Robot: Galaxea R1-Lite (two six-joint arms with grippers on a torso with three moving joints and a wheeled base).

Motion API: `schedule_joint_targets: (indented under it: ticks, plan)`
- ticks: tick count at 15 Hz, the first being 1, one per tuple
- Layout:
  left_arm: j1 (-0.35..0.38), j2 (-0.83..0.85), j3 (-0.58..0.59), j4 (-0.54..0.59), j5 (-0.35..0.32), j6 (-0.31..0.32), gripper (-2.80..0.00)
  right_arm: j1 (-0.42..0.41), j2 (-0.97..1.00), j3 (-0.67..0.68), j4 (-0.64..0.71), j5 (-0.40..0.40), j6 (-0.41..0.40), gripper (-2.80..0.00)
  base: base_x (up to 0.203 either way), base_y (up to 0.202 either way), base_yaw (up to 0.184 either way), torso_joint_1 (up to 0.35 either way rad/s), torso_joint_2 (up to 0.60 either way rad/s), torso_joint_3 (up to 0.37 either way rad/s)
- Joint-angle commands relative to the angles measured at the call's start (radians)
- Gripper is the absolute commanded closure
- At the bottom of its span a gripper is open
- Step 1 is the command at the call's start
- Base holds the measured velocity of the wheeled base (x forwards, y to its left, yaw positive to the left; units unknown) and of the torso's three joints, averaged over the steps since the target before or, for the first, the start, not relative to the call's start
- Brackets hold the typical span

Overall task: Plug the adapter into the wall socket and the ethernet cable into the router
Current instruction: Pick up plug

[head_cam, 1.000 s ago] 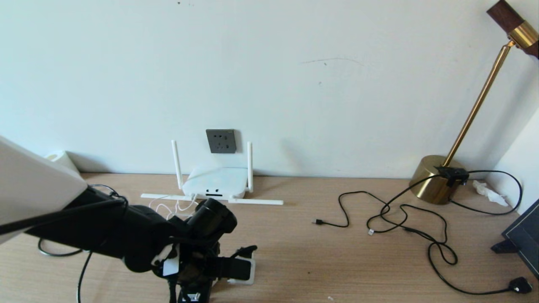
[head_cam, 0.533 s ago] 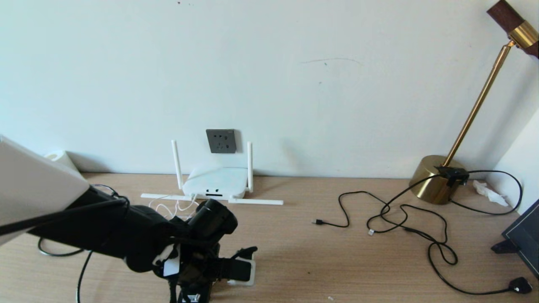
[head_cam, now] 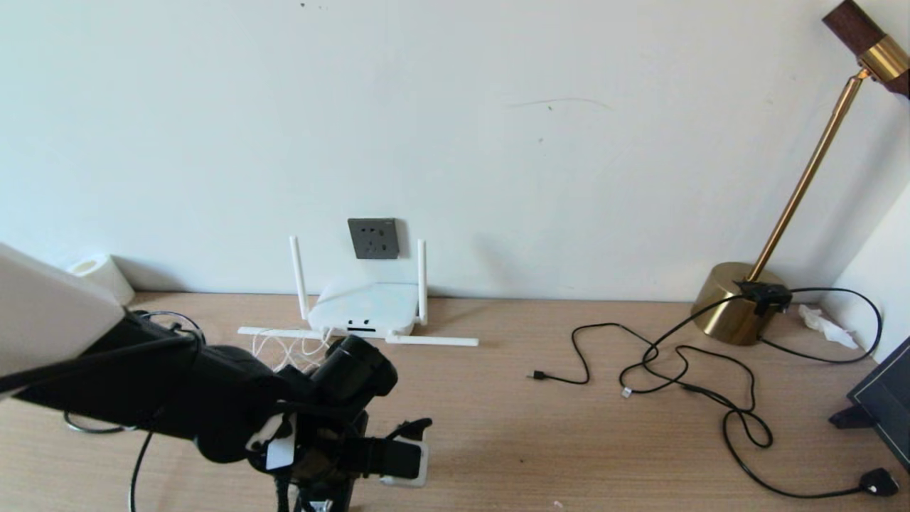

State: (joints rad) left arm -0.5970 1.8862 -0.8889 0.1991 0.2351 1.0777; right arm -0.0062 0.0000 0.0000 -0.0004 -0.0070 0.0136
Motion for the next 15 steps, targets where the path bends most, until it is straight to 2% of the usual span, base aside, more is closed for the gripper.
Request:
schedule_joint_targets:
  ticks: [1,5,6,8,9,10,11,12,15]
  plan:
    - [-0.001,-0.031,0.000,0.000,0.001,0.007,0.00,0.000,0.002,0.000,-0.001,-0.001,0.000,-2.80,0.000,0.000,0.000,0.000,0.00,0.000]
    - [0.004,-0.119,0.035,0.029,-0.002,0.008,0.00,0.000,0.001,0.000,0.000,-0.001,0.000,-2.80,0.000,0.000,0.000,0.000,0.00,0.000]
    - [0.022,-0.145,0.047,0.039,-0.002,0.007,0.00,0.000,0.000,0.000,0.000,-0.001,0.000,-2.80,0.000,0.000,0.000,0.000,0.00,0.000]
    - [0.108,-0.181,0.087,0.044,-0.015,0.010,0.00,0.000,0.001,0.000,-0.001,-0.001,0.000,-2.80,0.000,0.000,0.000,0.000,0.00,0.000]
    - [0.147,-0.194,0.110,0.042,-0.061,0.013,0.00,0.000,0.000,0.000,0.000,-0.001,0.000,-2.80,0.000,0.000,0.000,0.000,0.00,0.000]
    - [0.181,-0.209,0.123,0.041,-0.165,0.038,0.00,0.000,0.002,0.000,-0.001,-0.001,0.000,-2.80,0.000,0.000,0.000,0.000,0.00,0.000]
    - [0.222,-0.225,0.124,0.039,-0.245,0.126,0.00,0.000,0.000,0.000,-0.001,-0.001,0.000,-2.80,0.000,0.000,0.000,0.000,0.00,0.000]
    - [0.263,-0.230,0.108,0.038,-0.298,0.246,0.00,0.000,0.002,0.000,0.000,-0.001,0.000,-2.80,0.000,0.000,0.000,0.000,0.00,0.000]
    - [0.372,-0.175,-0.001,0.038,-0.400,0.655,0.00,0.000,0.001,0.000,0.000,-0.001,0.000,-2.80,0.000,0.000,0.000,0.000,0.00,0.000]
